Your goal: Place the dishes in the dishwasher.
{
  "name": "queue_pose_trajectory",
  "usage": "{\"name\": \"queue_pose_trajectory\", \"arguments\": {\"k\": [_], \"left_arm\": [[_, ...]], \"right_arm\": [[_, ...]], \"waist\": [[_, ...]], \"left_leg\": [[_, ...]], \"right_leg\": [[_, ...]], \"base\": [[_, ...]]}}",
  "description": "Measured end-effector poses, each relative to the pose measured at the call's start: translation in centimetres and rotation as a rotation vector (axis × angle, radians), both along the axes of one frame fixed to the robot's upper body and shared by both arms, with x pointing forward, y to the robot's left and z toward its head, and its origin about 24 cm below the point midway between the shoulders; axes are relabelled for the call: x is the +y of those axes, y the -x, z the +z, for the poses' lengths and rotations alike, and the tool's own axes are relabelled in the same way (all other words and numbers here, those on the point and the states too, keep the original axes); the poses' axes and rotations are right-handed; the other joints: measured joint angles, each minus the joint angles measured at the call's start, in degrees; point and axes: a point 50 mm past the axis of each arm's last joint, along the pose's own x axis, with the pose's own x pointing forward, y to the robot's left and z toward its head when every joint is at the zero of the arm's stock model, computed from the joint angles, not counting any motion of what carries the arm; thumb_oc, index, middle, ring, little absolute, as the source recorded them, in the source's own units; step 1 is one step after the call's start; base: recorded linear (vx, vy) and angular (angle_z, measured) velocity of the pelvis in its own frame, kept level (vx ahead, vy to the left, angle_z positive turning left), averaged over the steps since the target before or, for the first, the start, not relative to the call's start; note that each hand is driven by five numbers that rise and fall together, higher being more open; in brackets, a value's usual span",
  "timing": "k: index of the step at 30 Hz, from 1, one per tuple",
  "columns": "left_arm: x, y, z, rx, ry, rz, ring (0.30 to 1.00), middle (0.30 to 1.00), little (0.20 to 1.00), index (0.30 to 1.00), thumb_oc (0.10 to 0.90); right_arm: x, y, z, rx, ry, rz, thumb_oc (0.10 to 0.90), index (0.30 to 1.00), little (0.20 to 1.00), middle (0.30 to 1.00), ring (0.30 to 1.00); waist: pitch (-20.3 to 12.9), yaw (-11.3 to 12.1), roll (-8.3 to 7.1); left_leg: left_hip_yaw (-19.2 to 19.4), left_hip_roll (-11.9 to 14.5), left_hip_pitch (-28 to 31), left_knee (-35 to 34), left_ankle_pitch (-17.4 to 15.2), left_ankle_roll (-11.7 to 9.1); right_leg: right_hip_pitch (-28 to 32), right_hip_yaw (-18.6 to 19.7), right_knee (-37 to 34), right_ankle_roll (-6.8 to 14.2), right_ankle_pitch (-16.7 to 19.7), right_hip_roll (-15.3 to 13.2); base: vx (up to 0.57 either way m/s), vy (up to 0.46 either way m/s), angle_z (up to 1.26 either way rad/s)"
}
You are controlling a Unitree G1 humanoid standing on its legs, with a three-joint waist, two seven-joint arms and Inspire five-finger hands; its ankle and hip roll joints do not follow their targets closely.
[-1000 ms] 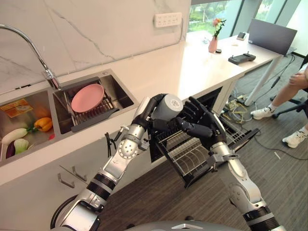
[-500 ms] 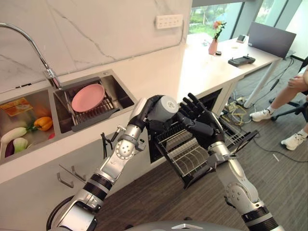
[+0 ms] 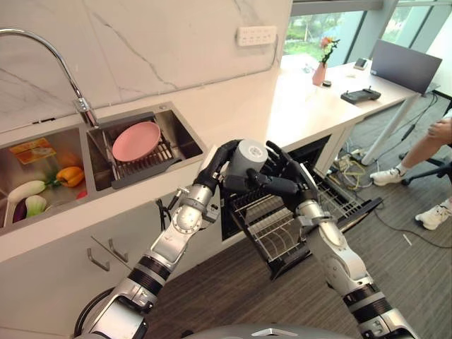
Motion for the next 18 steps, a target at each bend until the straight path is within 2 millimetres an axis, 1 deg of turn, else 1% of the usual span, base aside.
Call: {"name": "queue_pose_trajectory", "arguments": {"k": [3,7,13,17,18], "left_arm": [[0.1,0.0,-0.1,0.028,0.043,0.000,0.300,0.300,0.300,0.300,0.400],[0.2,-0.1,0.0,0.050,0.070,0.000,0.300,0.300,0.300,0.300,0.400],[0.6,-0.1,-0.1,0.067,0.048,-0.002,0.300,0.300,0.300,0.300,0.400],[1.0,-0.2,-0.3,0.093,0.031,-0.016,0.300,0.300,0.300,0.300,0.400],[1.1,-0.2,-0.4,0.107,0.020,-0.033,0.300,0.300,0.300,0.300,0.400]], "right_arm": [[0.1,-0.3,-0.1,0.002,0.014,0.001,0.800,0.900,0.900,0.900,0.900],[0.1,-0.6,0.2,-0.016,0.045,0.004,0.800,0.900,0.900,0.900,0.900],[0.5,-0.8,0.2,-0.021,0.092,0.031,0.800,0.900,0.900,0.900,0.900],[0.5,-1.3,0.2,-0.021,0.134,0.076,0.800,0.900,0.900,0.900,0.900],[0.2,-1.5,0.2,-0.019,0.164,0.112,0.800,0.900,0.900,0.900,0.900]], "waist": [[0.0,0.1,0.00],[0.0,1.2,0.03],[0.0,1.8,0.02],[0.0,2.0,0.02],[0.0,2.1,0.01]], "left_leg": [[-0.8,0.0,-0.1,0.0,0.1,0.0],[-1.3,0.0,-0.5,0.0,0.2,0.1],[-2.3,-0.1,-1.1,0.2,0.5,0.1],[-2.4,-0.1,-1.1,0.2,0.6,0.2],[-2.4,-0.1,-1.2,0.2,0.6,0.2]], "right_leg": [[0.4,-0.9,-0.1,-0.1,-0.2,0.0],[0.3,-1.3,-0.1,-0.1,-0.2,0.0],[0.4,-2.3,0.0,-0.1,-0.2,0.0],[0.4,-2.4,0.0,-0.1,-0.2,0.0],[0.4,-2.4,-0.1,-0.1,-0.2,0.0]], "base": [[0.00,-0.003,0.14],[-0.01,-0.003,0.06],[0.00,-0.006,0.08],[0.00,0.000,0.00],[0.00,0.000,0.00]]}}
